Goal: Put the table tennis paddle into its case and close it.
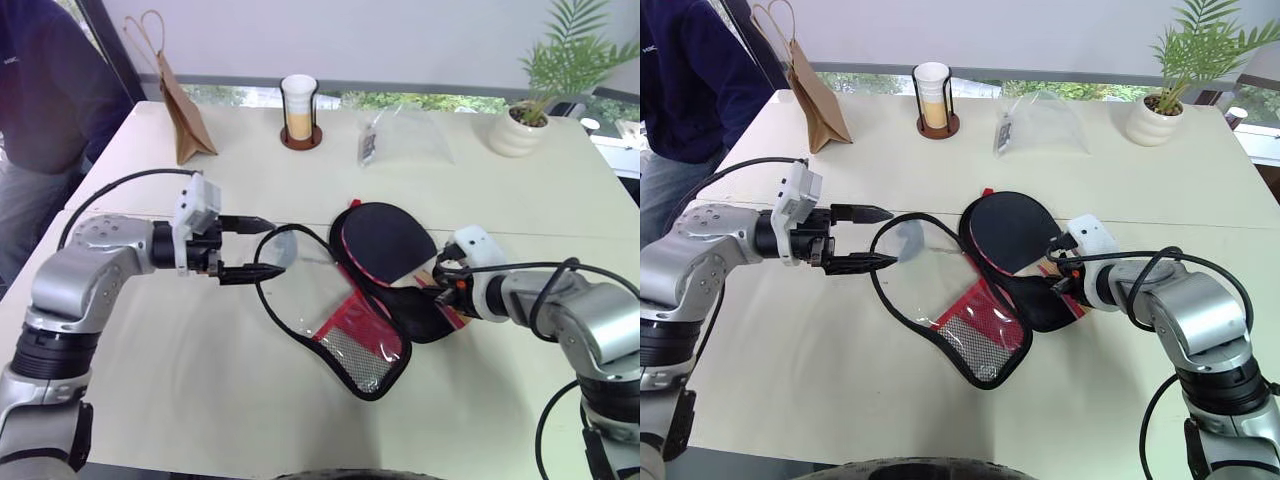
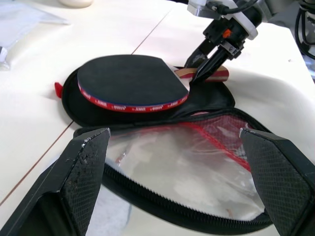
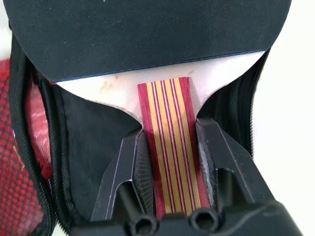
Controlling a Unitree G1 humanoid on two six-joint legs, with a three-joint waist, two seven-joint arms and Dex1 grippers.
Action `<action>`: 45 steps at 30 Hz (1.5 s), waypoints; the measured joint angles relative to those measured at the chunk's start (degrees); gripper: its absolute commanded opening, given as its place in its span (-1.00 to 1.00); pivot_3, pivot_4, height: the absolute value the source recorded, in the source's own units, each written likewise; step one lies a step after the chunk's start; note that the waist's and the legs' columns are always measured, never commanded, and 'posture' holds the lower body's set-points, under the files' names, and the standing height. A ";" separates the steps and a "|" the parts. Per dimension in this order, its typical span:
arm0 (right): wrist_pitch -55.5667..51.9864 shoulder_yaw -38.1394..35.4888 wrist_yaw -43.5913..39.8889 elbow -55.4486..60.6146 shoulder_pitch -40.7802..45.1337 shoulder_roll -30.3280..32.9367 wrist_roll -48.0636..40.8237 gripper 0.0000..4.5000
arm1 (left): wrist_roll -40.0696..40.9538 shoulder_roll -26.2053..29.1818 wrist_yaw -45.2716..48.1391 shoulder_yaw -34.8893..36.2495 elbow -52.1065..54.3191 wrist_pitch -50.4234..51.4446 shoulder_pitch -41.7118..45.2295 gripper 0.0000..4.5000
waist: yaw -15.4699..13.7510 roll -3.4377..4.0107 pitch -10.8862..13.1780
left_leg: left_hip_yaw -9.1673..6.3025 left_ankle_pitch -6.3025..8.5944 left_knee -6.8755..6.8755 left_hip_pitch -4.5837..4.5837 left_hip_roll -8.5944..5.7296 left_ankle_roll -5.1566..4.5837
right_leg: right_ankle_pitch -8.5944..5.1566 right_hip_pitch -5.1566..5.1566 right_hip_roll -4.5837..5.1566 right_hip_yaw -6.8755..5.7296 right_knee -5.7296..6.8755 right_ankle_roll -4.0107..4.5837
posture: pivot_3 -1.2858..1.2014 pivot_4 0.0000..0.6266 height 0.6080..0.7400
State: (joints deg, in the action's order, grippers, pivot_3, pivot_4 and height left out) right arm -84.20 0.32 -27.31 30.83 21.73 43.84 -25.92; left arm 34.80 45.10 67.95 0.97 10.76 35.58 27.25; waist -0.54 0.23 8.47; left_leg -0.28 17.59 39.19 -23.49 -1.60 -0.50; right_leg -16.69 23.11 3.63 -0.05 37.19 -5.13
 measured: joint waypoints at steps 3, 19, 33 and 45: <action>0.88 1.37 0.01 -1.31 1.50 -0.25 -0.02 -0.62 | 0.14 0.00 -0.45 0.08 0.66 0.03 -0.04 0.95 | 0.00 0.00 0.00 | 0.00 0.00 0.00 0.00 0.00 0.00 | 0.00 0.00 0.00 0.00 0.00 0.00 | 0.03 -0.52 1.00; 3.14 4.21 -0.70 -3.54 4.26 -0.03 -0.37 0.98 | 0.93 0.80 -1.92 0.72 1.86 0.37 -2.66 0.95 | 0.03 0.00 0.00 | 0.00 0.02 0.00 0.00 0.00 -0.03 | 0.00 0.00 0.00 0.00 0.00 0.00 | 0.03 -0.52 1.00; 5.89 -12.66 -11.43 -2.73 8.02 9.01 -10.05 0.98 | -6.43 19.56 10.63 8.61 -7.61 -10.89 -13.37 0.95 | -0.12 0.04 0.03 | 0.02 0.14 -0.09 0.01 0.04 -0.23 | -0.01 0.03 0.09 0.00 -0.05 0.02 | 0.03 -0.52 1.00; 13.39 -13.97 -12.36 -8.96 8.15 15.18 -7.99 0.98 | -11.74 -5.75 6.49 -11.30 -6.22 -13.45 0.98 0.95 | -0.04 0.03 0.03 | 0.05 0.13 -0.05 -0.03 0.04 -0.24 | 0.00 0.06 0.01 0.02 0.00 0.01 | 0.03 -0.52 1.00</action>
State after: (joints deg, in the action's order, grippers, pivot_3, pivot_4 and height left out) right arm -70.81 -13.65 -39.68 21.87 29.87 59.02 -33.91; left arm 23.06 39.36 74.44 -10.34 4.54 22.13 28.23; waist -0.58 0.26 8.50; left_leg -0.23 17.72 39.14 -23.52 -1.56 -0.73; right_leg -16.68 23.18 3.64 -0.03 37.19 -5.12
